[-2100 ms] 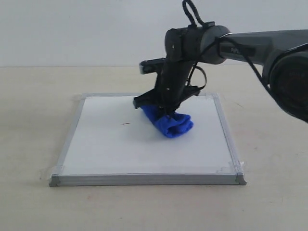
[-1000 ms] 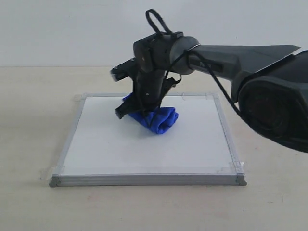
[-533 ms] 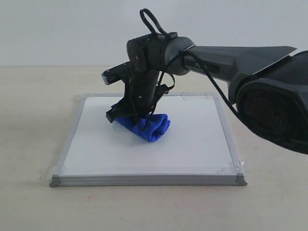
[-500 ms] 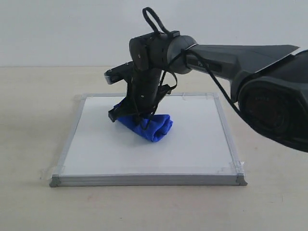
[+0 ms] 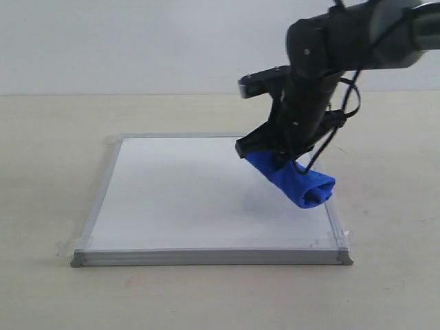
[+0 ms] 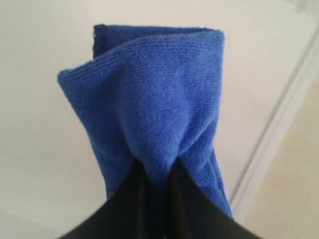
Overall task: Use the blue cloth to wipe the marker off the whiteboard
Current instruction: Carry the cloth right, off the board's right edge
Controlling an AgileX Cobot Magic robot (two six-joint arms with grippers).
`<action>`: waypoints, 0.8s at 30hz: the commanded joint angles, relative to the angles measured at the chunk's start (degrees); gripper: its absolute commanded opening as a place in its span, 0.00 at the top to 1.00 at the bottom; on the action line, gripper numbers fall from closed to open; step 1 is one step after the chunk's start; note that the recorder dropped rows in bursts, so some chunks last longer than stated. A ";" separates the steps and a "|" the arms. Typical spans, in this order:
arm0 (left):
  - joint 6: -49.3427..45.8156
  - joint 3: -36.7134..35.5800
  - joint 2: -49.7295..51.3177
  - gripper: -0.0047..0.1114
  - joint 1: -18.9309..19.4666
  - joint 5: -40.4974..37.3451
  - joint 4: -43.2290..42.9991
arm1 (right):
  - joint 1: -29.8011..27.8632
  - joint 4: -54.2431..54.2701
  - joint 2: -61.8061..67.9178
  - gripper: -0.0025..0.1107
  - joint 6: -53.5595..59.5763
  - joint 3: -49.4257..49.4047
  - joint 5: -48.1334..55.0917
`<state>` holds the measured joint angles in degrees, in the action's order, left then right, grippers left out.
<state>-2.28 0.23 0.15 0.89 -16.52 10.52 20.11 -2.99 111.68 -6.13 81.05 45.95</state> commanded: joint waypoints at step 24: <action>-0.36 -0.23 -0.15 0.92 0.17 -0.04 -0.15 | -11.54 -14.47 -14.18 0.98 -32.99 -28.52 -20.85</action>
<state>-2.28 0.23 0.15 0.89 -16.52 10.52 9.09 -14.03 96.87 -37.21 52.65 24.99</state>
